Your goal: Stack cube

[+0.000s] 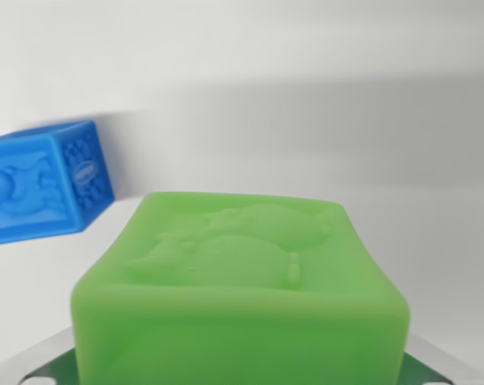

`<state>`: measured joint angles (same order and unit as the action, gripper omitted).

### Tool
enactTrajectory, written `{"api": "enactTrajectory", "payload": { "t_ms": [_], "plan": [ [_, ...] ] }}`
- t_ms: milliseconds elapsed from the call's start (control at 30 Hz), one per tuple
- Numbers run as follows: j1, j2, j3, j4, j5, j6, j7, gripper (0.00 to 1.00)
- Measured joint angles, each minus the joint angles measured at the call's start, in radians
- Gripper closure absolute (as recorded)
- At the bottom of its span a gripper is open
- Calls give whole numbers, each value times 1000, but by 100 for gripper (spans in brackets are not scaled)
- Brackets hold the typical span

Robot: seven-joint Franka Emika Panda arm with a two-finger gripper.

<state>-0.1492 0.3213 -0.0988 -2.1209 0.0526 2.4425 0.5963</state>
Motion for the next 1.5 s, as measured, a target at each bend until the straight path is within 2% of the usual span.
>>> {"api": "enactTrajectory", "payload": {
  "t_ms": [1500],
  "plan": [
    [134,-81,7,-4,-17,-77,115,100]
  ]
}}
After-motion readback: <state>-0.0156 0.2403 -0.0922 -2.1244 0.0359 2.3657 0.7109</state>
